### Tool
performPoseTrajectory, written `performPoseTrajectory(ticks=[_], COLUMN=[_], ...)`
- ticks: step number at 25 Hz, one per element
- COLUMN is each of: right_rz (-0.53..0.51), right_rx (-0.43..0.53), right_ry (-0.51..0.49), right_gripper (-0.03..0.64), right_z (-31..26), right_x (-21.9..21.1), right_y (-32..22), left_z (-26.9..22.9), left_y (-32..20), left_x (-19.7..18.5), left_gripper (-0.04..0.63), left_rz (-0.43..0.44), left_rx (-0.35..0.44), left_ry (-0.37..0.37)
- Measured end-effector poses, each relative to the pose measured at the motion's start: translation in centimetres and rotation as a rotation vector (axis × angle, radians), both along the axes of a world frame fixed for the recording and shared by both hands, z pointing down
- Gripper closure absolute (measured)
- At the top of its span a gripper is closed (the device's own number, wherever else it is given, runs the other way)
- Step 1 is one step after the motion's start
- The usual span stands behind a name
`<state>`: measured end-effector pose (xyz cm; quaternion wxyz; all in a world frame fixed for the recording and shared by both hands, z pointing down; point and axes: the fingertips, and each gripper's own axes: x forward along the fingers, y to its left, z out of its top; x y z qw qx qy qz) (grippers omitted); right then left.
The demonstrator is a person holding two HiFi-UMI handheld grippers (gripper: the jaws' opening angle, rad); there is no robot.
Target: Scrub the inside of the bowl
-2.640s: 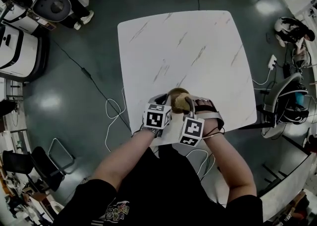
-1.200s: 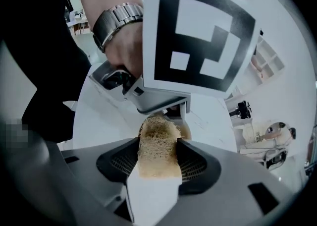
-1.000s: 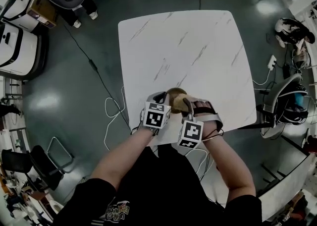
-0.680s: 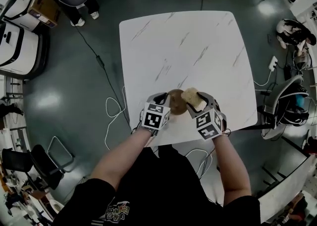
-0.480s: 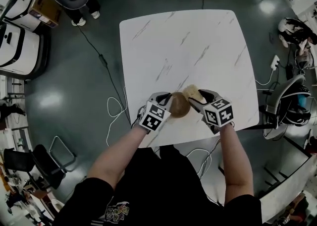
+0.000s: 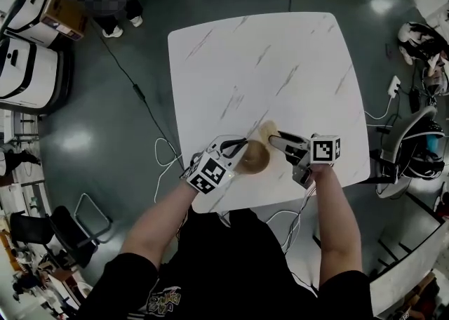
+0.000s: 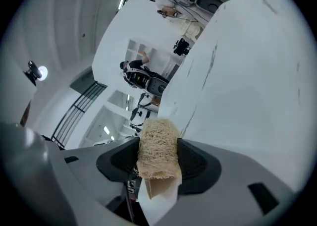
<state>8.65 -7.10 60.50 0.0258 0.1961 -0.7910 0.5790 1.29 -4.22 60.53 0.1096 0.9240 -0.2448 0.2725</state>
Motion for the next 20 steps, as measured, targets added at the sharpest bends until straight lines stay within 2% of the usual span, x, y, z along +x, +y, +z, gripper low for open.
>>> performPoseTrajectory(ticks=[4, 7, 13, 20], right_rz=[0.026, 0.052, 0.093, 0.191], right_rx=[-0.079, -0.100, -0.088, -0.053], right_ry=[-0.176, -0.262, -0.295, -0.309], right_gripper=[0.370, 0.370, 0.370, 0.370], right_z=[-1.8, -2.8, -3.6, -3.8], right_x=[-0.4, -0.1, 1.0, 1.3], right_y=[0.5, 0.5, 0.9, 2.2], left_z=[-1.3, -2.1, -2.4, -1.6], left_y=[-0.2, -1.0, -3.0, -5.2], left_x=[0.2, 0.1, -1.1, -3.6], left_gripper=[0.571, 0.568, 0.569, 0.571], left_rz=[0.013, -0.031, -0.191, -0.496], left_rx=[0.012, -0.011, -0.098, -0.241], left_ry=[0.041, 0.087, 0.166, 0.263])
